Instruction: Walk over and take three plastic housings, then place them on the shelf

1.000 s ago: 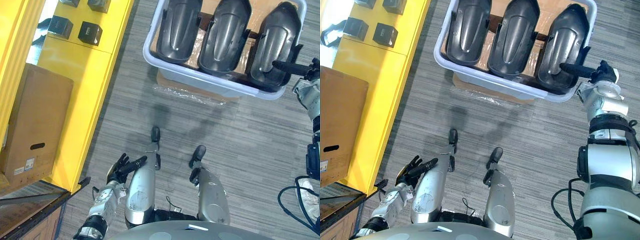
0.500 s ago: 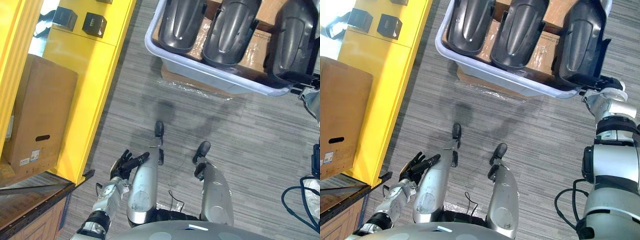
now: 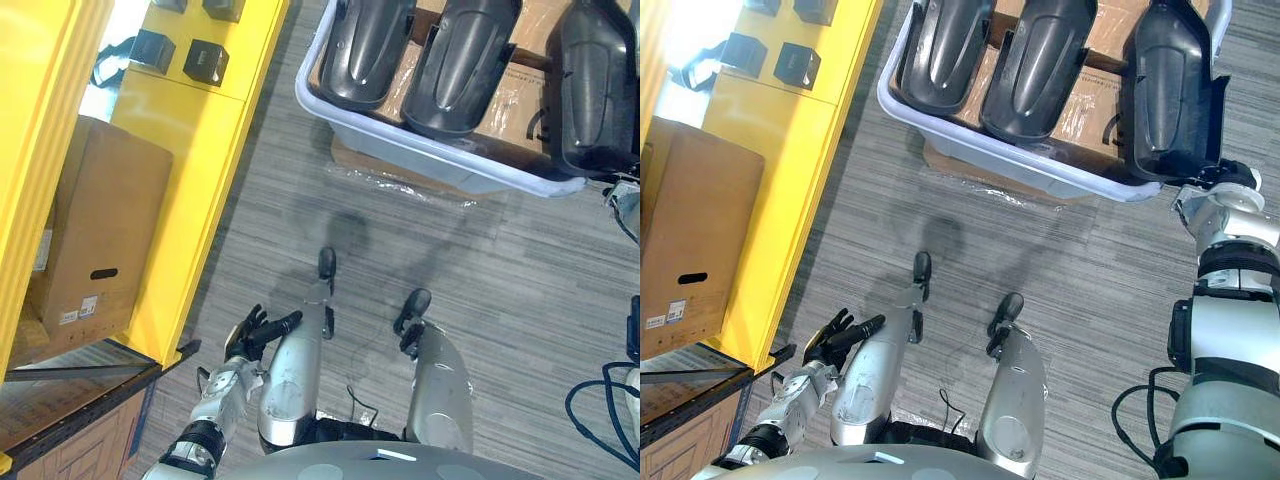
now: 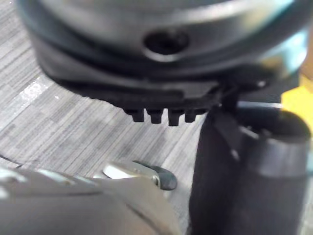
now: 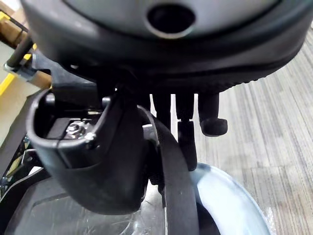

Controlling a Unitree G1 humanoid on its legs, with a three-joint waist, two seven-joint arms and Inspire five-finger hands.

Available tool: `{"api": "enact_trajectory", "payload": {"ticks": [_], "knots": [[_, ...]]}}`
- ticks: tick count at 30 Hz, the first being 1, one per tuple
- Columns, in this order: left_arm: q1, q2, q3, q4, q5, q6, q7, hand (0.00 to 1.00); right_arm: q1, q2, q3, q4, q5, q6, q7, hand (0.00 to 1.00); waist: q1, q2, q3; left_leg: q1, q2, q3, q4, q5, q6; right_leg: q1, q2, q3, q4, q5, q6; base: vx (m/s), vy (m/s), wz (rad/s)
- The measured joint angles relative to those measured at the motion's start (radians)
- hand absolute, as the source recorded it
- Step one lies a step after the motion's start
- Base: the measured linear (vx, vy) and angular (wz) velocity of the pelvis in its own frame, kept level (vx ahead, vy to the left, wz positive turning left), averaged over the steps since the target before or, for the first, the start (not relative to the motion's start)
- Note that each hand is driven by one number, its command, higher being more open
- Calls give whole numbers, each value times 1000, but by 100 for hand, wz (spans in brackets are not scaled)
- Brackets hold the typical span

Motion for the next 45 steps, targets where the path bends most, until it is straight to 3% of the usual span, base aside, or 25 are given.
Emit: {"api": "enact_trajectory", "payload": {"ticks": [8,12,13,15,18,21,23,27,33,37,42,45], "knots": [[75,0,20,-58,26,-20,-5,100,56,17,-51,-24,-110,-33,-35,0,-31,1,2,109,-4,10,-62,11,0,95,9,-1,-40,3,6,47,3,-1],[128,-1,34,-127,37,-37,-3,100,117,21,-116,-148,-163,-88,-65,0,-60,-5,6,199,0,24,-131,25,-3,169,24,4,-90,12,17,77,-13,-10],[159,-4,34,-205,25,-37,-4,100,158,31,-159,-224,-196,-133,-73,0,-73,-19,11,252,1,32,-161,27,-4,214,31,6,-115,14,20,89,-28,-8],[184,-3,47,-299,-13,-37,-4,100,194,55,-192,-292,-221,-167,-76,0,-88,-28,7,282,5,36,-175,30,-8,246,39,6,-133,18,22,99,-39,-6],[177,-1,83,-468,-84,-35,3,100,264,124,-234,-379,-274,-223,-85,0,-94,-70,-4,329,17,39,-197,28,-13,300,57,-1,-172,25,18,98,-55,-3],[159,-1,98,-610,-160,-23,1,100,339,219,-251,-435,-331,-237,-96,0,-107,-111,-49,350,20,37,-202,20,-24,345,62,-17,-212,27,20,81,-35,8],[133,-2,98,-655,-220,10,-2,100,383,272,-250,-471,-368,-237,-105,0,-108,-122,-85,358,19,38,-203,13,-26,366,68,-20,-241,35,26,107,-30,3],[89,-7,99,-772,-366,81,-9,100,468,393,-242,-635,-473,-238,-115,0,-116,-123,-148,384,15,53,-204,-3,-25,420,75,-18,-321,68,32,80,-3,-6],[24,-64,41,-895,-430,100,-10,100,563,485,-143,-847,-568,-253,-128,0,-120,-119,-246,400,11,65,-205,-5,-27,451,76,-20,-355,81,37,16,0,-1],[-13,-81,-11,-908,-429,101,3,100,601,534,-76,-912,-587,-309,-114,0,-123,-111,-279,418,12,76,-208,-8,-30,464,76,-18,-361,91,37,-45,0,-8],[-17,-82,-17,-908,-422,102,44,100,626,572,1,-913,-614,-323,-36,0,-144,-108,-315,412,12,89,-208,-15,-29,472,89,-12,-413,126,37,-60,13,-8],[-35,-80,-41,-909,-307,102,76,100,650,577,60,-913,-628,-323,-7,0,-143,-106,-317,410,11,89,-208,-12,-27,481,92,-15,-437,143,37,-40,4,0]]}}
